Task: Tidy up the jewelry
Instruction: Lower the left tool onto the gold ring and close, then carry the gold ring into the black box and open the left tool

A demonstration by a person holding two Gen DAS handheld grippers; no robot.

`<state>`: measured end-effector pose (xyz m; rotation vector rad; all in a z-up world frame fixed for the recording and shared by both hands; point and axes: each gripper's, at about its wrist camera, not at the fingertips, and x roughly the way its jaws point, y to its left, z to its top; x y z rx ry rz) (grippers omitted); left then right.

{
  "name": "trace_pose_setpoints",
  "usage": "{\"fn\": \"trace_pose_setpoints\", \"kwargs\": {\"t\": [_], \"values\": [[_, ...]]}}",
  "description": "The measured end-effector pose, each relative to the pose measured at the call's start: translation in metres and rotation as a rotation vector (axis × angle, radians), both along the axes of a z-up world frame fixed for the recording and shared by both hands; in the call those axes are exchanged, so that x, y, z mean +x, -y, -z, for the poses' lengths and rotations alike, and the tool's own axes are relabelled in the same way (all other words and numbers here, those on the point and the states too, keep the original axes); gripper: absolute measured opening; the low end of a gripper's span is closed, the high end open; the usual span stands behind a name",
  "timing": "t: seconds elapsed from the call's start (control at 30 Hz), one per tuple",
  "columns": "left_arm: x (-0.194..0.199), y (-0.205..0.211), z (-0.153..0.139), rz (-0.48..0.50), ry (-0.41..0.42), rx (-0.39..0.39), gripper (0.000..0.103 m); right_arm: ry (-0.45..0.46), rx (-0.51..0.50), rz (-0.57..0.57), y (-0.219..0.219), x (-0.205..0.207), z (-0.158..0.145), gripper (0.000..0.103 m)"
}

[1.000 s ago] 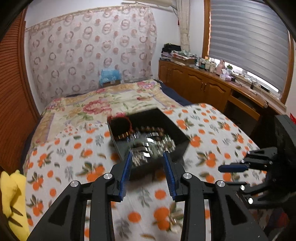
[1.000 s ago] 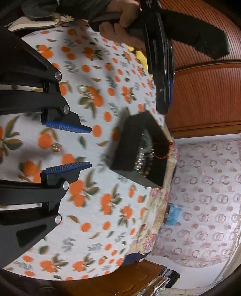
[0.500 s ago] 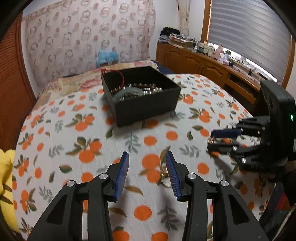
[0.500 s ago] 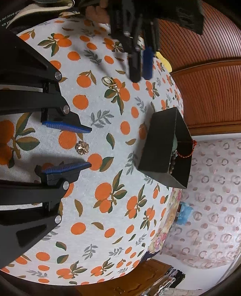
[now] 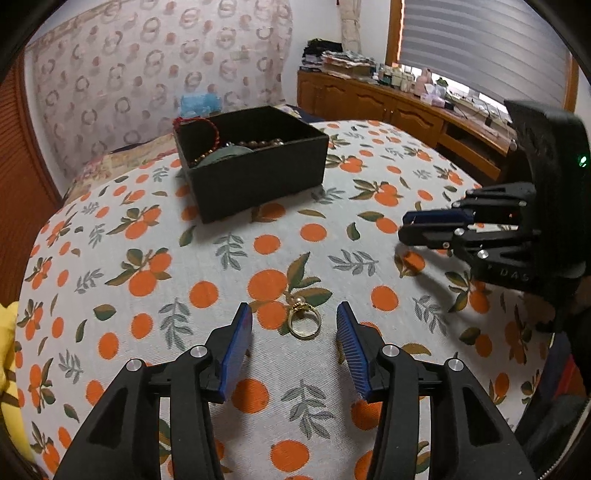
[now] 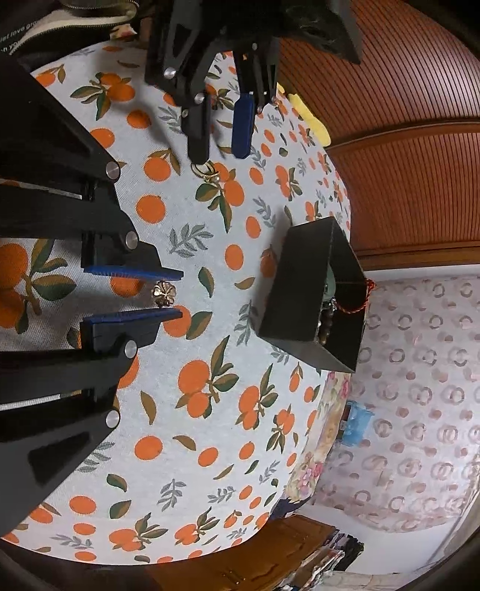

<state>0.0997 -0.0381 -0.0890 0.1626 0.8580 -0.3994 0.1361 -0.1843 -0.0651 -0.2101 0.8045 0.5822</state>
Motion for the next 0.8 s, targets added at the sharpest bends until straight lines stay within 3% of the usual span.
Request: {"fn": "trace_pose_setpoints", "kwargs": {"t": [0.2,0.33,0.8], "values": [[0.001,0.005,0.003,0.013,-0.005,0.020,0.036,-0.001,0.004,0.000,0.000,0.000,0.000,0.017],[0.002,0.008,0.005,0.015,-0.010,0.037,0.019,-0.002,0.003,-0.002,0.000,-0.001,0.000,0.017],[0.022,0.000,-0.027,-0.006,0.057,-0.017,0.018,0.035,0.028,-0.024,-0.007,0.023,-0.020,0.017]]}}
